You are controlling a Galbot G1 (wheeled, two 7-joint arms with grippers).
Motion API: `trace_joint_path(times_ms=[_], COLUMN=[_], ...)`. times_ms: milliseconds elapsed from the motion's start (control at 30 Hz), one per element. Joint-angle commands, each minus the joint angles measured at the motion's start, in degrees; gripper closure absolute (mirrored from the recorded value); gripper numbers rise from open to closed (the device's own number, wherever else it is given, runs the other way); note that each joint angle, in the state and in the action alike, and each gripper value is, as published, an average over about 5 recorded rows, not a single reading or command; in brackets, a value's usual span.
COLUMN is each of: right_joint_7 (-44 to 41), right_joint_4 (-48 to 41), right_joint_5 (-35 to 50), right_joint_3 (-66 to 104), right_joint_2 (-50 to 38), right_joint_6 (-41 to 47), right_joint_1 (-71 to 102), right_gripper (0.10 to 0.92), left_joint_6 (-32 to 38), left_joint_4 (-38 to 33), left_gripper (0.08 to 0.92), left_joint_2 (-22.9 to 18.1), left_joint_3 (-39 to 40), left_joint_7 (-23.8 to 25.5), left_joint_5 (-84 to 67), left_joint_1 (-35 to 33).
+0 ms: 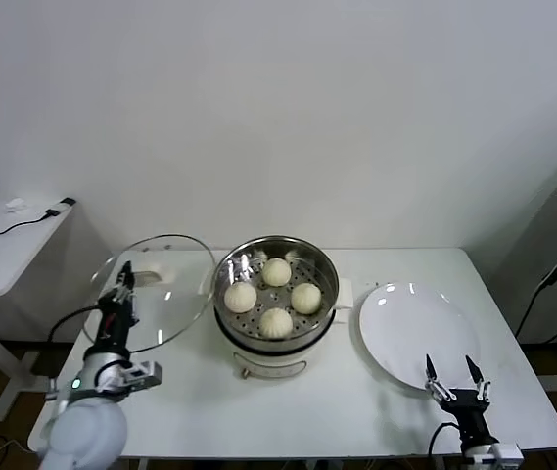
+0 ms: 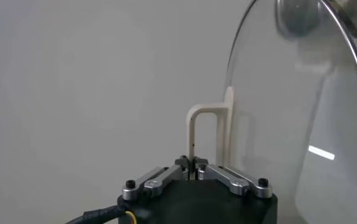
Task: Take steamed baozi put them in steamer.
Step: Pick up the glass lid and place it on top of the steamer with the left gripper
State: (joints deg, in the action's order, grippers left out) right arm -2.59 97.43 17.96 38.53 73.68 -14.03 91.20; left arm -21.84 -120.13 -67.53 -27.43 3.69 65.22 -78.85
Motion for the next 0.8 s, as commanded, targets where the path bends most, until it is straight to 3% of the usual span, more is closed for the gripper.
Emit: trace_joint_path(times_ms=[33, 333, 800], right_joint_7=[-0.09, -0.14, -0.09], right_joint_4=[-0.2, -1.04, -1.83], right_joint_5=[-0.4, -0.44, 0.71], right_joint_3=[0.13, 0.36, 1.72], right_joint_2=[0.09, 0.6, 0.04], right_joint_6=[-0.59, -1.41, -3.24], right_joint_1=[0.29, 0.58, 1.51], right_gripper=[0.203, 0.203, 0.203], left_joint_6=[-10.46, -14.9, -14.66], left_joint_4=[-4.47, 0.87, 9.6], left_gripper=[0.867, 0.867, 0.867], left_joint_2=[-6.93, -13.53, -23.31], left_joint_3=[17.12, 24.31, 29.6], left_joint_7=[9.98, 12.81, 12.21], left_joint_5=[14.96, 20.76, 28.35], left_joint_1=[6.11, 11.88, 15.32])
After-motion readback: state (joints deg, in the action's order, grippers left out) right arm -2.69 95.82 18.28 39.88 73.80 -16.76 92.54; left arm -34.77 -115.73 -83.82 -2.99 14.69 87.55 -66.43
